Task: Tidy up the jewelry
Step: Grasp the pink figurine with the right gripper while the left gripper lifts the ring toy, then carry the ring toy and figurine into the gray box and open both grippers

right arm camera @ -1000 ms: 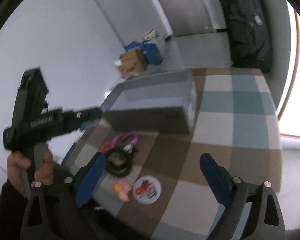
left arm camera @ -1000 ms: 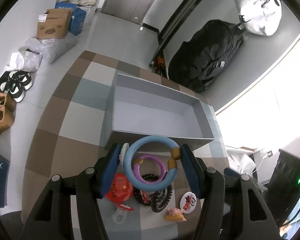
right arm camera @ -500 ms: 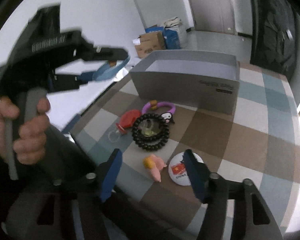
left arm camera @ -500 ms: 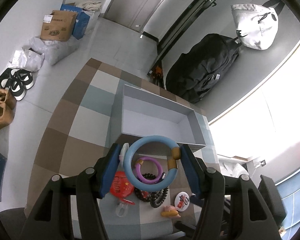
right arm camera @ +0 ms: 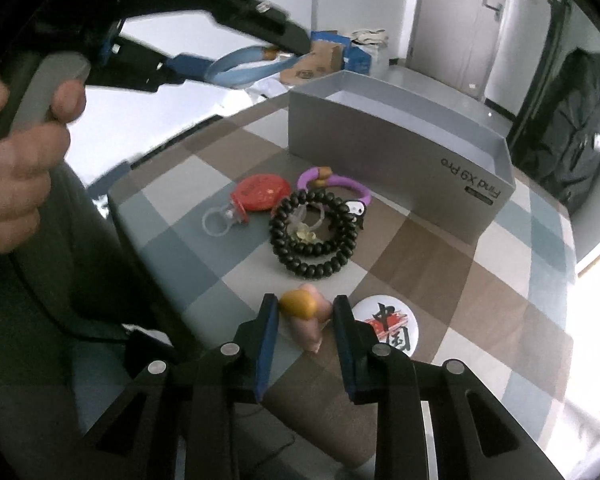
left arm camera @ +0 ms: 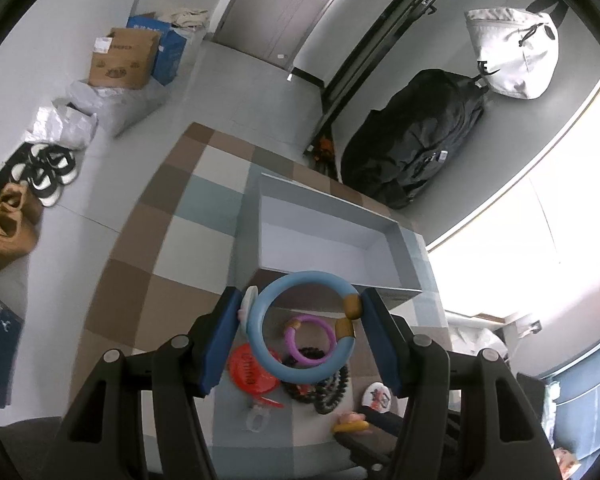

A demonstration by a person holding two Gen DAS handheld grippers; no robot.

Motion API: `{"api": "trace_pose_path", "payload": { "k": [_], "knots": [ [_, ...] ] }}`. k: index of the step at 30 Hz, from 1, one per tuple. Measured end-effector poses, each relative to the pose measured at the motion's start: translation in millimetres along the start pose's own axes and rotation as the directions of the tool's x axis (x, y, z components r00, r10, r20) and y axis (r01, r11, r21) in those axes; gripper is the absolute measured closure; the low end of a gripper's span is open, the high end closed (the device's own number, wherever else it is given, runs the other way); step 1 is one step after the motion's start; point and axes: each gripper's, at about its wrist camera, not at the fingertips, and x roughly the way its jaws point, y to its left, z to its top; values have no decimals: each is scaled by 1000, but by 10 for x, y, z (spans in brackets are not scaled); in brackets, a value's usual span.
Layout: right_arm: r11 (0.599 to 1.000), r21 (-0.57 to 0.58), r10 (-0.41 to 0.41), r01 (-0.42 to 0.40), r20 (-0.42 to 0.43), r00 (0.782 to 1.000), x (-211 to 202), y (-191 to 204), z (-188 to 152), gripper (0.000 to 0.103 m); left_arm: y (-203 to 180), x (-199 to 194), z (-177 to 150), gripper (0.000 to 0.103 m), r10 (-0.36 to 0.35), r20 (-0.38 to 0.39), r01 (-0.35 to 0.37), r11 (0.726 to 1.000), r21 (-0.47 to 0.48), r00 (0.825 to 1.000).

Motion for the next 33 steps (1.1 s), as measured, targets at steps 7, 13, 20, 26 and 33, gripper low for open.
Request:
{"api": "trace_pose_path", "payload": {
  "k": [7,13,20,26,33],
  "knots": [
    [985,147,78,-87,66,995,-127,-261,99,77,-49,-80,21,47,31,39,-32,999,31,999],
    [962,241,104,-131,120,987,-308,-528,224,77,-150,-196,122,47,110,95,-117,991,69,989],
    [938,307,98,-163,218,971,-579,-930,513,77,-322,-254,284,47,124,147,-141,984,107,981],
    [937,296,96,-184,287,953,-701,-1189,869,77,-445,-156,473,47,123,176,-149,978,143,977],
    [937,289,101,-194,308,946,-458,-1411,1255,77,-510,160,623,47,97,157,-126,974,187,983]
  ]
}}
